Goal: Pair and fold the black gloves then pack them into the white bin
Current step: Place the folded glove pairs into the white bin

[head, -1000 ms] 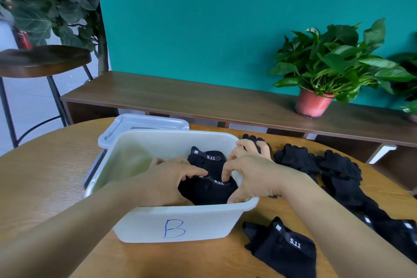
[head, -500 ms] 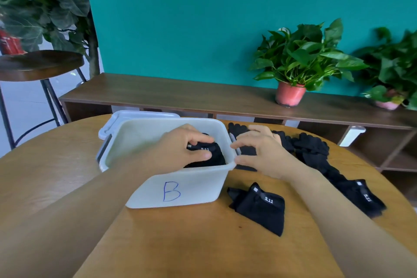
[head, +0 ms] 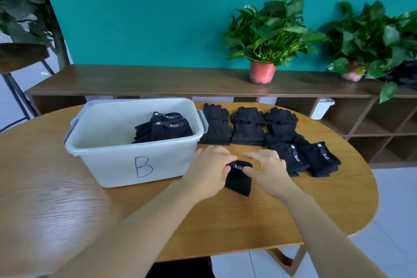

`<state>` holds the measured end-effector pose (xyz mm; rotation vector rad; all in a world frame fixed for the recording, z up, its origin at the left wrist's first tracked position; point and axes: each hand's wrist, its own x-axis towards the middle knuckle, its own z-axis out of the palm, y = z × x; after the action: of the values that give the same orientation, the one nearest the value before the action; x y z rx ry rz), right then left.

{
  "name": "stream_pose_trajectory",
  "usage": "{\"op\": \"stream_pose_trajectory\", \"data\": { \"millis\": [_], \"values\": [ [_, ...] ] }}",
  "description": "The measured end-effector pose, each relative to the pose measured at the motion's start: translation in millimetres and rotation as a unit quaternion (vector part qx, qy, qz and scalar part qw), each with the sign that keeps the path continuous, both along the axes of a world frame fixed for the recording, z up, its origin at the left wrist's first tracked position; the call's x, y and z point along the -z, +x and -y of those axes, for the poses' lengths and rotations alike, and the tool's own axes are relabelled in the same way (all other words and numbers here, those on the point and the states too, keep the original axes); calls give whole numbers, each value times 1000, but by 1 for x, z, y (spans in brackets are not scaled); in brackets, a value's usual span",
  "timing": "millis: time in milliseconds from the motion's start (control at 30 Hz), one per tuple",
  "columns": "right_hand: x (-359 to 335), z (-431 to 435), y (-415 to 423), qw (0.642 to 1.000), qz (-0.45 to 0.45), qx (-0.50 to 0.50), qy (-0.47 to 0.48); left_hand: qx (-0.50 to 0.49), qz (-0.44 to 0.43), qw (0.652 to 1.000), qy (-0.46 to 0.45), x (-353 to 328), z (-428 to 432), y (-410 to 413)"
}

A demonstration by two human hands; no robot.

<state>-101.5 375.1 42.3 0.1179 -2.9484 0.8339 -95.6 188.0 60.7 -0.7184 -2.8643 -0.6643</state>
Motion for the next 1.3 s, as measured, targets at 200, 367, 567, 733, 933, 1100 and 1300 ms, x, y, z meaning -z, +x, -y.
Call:
{"op": "stream_pose_trajectory", "data": {
  "millis": [200,367,567,733,933,1100,1300],
  "values": [
    [27,9,-5,998,35,46,9,-61,103,989,-85,32,-8,-13],
    [41,16,3,998,34,31,-37,-89,97,988,-75,49,-3,3],
    [51,35,31,996,9,-29,-79,-157,73,985,-16,62,21,53],
    [53,52,50,988,18,-49,-145,-203,125,965,110,63,46,74],
    [35,58,51,983,63,81,-152,-193,194,956,102,53,48,67],
    [28,65,45,984,100,92,-118,-209,221,941,148,54,40,61],
    [35,67,43,976,108,108,-154,-231,220,935,154,57,37,60]
  ]
}}
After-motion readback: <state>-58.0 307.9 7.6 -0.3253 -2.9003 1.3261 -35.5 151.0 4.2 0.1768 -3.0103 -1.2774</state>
